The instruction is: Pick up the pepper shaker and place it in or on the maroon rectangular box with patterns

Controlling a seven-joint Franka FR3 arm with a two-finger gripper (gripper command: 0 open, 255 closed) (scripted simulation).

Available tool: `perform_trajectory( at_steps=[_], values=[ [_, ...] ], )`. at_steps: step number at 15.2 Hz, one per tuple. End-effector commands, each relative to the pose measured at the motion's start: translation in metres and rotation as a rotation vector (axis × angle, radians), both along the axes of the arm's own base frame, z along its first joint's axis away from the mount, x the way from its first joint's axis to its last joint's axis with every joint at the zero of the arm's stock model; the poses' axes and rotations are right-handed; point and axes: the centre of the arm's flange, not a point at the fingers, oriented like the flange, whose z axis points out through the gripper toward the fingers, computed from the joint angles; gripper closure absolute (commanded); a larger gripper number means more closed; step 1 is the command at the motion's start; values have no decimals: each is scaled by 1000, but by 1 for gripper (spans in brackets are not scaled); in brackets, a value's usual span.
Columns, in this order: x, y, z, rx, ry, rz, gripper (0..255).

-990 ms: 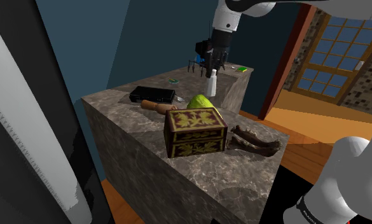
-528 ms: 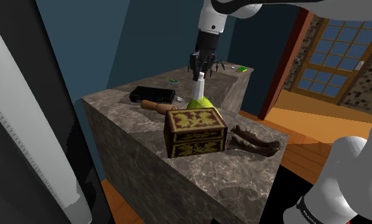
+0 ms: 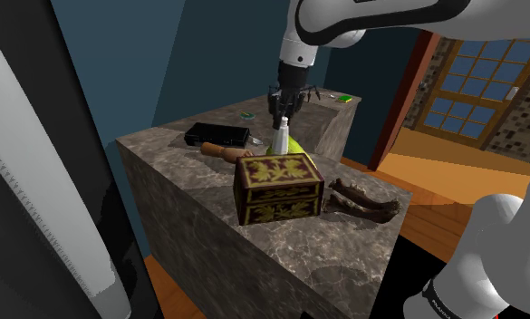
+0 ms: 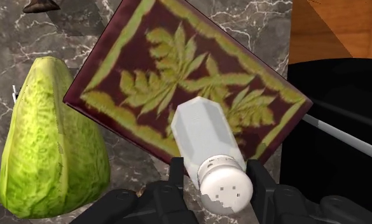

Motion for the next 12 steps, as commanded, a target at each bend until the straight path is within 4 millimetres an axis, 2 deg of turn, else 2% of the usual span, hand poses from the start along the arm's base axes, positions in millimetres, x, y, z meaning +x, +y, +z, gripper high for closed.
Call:
perform_trajectory(
  at_steps=[1,8,12],
  values=[
    [-1,1,-10,0,-1,0,255],
    [-1,1,-49,0,-1,0,255],
    [-1,1,-49,0,-1,0,255]
  ],
)
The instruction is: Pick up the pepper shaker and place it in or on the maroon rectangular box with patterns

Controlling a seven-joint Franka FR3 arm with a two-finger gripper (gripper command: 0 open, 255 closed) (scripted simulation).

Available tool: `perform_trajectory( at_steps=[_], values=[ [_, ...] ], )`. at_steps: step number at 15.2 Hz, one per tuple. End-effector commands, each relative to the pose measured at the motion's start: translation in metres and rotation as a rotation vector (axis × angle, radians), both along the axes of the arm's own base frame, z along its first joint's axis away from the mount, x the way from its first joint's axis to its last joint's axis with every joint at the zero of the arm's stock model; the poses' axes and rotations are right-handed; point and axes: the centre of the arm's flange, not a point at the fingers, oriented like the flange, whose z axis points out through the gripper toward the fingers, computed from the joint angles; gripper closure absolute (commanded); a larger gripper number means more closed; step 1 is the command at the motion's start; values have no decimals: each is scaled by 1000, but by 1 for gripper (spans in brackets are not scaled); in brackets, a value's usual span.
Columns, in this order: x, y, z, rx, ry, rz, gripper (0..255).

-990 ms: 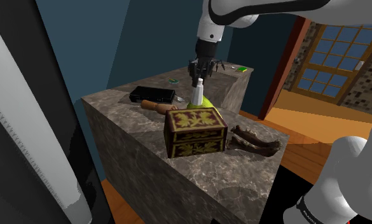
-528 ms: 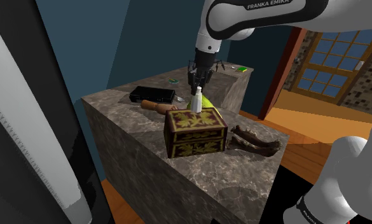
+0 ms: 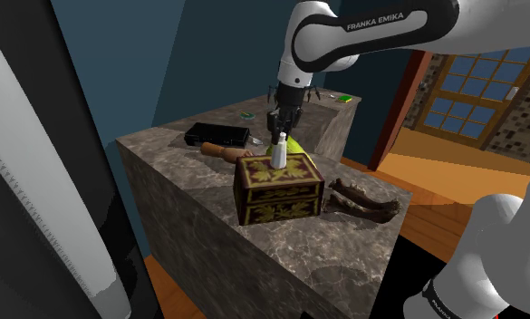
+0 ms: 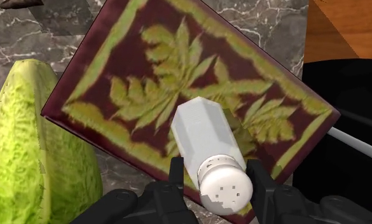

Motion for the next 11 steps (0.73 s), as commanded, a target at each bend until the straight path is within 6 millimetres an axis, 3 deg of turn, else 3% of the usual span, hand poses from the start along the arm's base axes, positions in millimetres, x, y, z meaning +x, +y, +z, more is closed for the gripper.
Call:
perform_trajectory(
  at_steps=[1,4,5,10,11],
  values=[
    [0,0,0,0,0,0,255],
    [0,0,0,0,0,0,255],
    [0,0,0,0,0,0,0],
    [0,0,0,0,0,0,0],
    [-1,-1,13,0,0,0,0]
  ],
)
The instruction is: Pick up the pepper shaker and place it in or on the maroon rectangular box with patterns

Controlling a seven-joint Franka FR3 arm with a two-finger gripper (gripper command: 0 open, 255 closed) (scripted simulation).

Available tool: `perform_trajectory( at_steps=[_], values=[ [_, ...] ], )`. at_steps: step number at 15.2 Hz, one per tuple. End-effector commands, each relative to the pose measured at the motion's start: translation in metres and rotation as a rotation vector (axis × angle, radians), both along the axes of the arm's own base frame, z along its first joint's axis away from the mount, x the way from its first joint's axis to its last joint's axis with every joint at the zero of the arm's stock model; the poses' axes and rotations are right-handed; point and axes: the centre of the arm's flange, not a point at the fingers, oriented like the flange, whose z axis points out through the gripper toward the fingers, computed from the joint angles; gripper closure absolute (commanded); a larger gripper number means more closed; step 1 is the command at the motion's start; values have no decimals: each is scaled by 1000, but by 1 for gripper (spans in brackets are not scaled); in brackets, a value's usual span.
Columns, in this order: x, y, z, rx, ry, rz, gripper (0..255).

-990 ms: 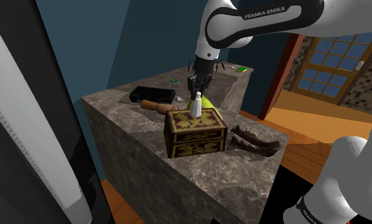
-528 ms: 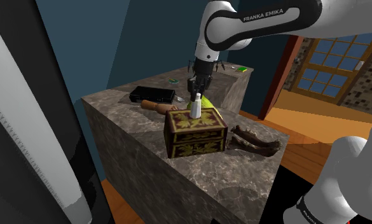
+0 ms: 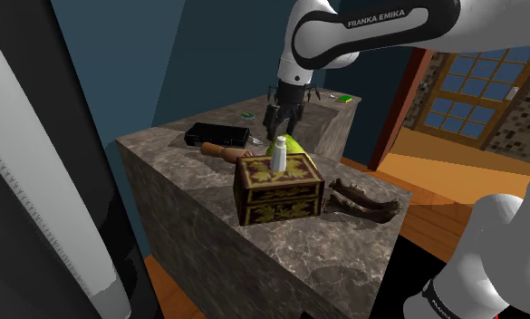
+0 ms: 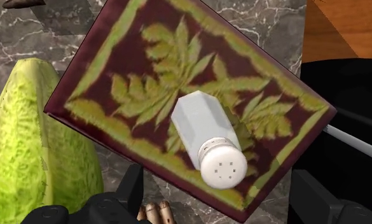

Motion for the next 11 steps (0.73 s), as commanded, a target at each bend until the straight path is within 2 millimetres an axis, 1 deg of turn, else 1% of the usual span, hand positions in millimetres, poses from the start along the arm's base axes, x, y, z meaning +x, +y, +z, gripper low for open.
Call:
perform_trajectory(
  at_steps=[1,3,11],
  values=[
    [-2,-3,20,0,0,0,0],
    [-3,-5,44,0,0,0,0],
    [-3,-5,44,0,0,0,0]
  ],
)
